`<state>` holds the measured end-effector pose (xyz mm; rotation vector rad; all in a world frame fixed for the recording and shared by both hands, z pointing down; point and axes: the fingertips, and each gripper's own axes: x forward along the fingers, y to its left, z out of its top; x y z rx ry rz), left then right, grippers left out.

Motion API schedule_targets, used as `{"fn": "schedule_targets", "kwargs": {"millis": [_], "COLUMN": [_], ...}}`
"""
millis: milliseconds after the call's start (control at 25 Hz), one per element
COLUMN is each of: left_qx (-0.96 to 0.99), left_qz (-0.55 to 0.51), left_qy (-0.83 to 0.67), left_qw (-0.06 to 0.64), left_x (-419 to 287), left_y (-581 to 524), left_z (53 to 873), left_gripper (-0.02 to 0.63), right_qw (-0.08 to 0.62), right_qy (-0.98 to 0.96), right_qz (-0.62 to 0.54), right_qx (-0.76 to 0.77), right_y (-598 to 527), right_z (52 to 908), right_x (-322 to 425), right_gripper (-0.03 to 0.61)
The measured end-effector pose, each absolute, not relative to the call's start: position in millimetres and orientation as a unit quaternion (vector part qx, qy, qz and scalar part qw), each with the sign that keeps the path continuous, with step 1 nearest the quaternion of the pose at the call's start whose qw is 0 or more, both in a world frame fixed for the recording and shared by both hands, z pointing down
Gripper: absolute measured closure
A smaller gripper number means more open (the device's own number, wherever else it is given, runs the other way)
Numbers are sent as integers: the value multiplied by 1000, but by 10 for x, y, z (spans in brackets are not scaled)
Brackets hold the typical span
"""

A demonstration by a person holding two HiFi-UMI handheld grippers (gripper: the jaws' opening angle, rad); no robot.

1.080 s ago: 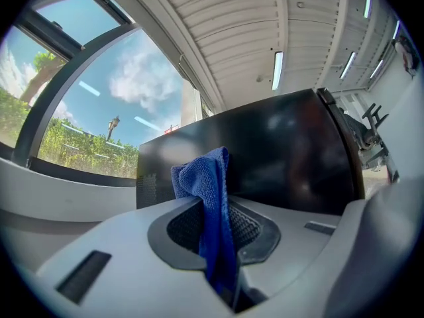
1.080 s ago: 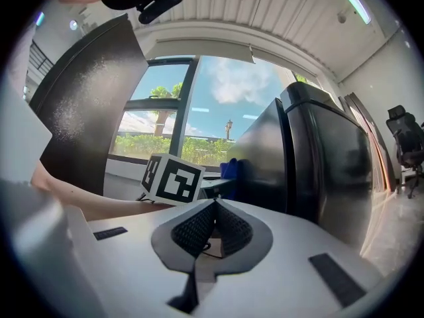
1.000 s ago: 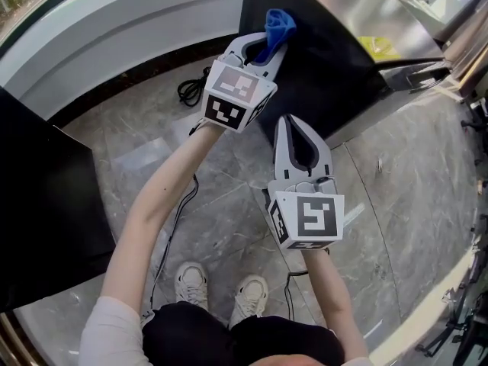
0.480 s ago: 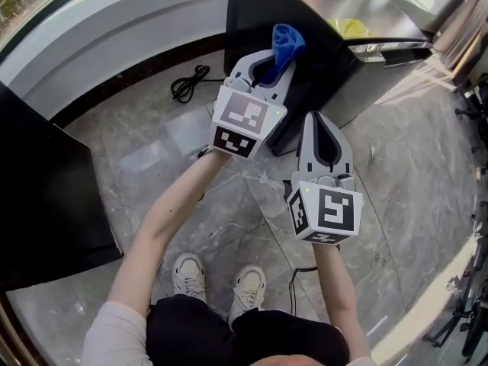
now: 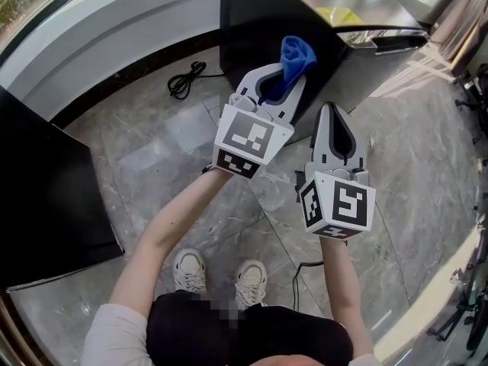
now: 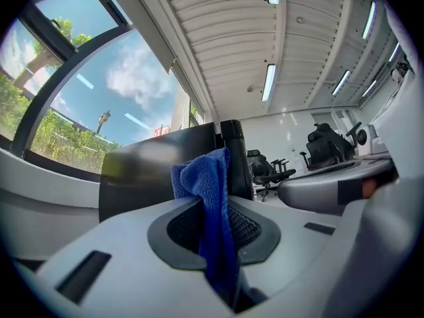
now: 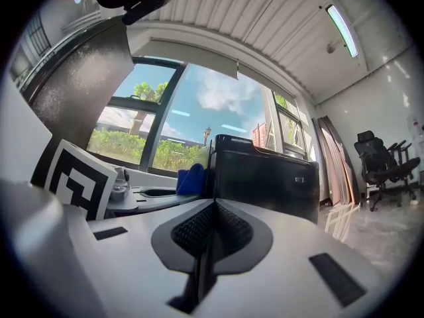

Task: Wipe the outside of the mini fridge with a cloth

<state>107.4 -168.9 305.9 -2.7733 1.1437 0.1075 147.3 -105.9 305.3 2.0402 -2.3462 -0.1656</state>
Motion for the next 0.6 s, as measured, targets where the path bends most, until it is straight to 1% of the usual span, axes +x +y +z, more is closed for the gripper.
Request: {"fn": "schedule_targets", "kwargs": {"millis": [200,360,600], "left_qx": [-925,-926,-932], "left_qz": [42,41,48], "left_qy": [372,366,355], "left_qw": [63,78,55], "left_x": [1148,1241,1295], "left_y": [-1570,-1440,-1331], "left_z": [3047,3065,3049], "left_gripper": [557,557,557], "right_qw": [15,14,11], "right_qy": [-750,-748,-746], "right_qz": [-52,-51,-49], "right_qx": [659,661,664], "right_y": [-1037,-1026,-989], "right_z": [3061,3064,3050], "right_x": [1543,1566,1580], "right_gripper": [568,567,567]}}
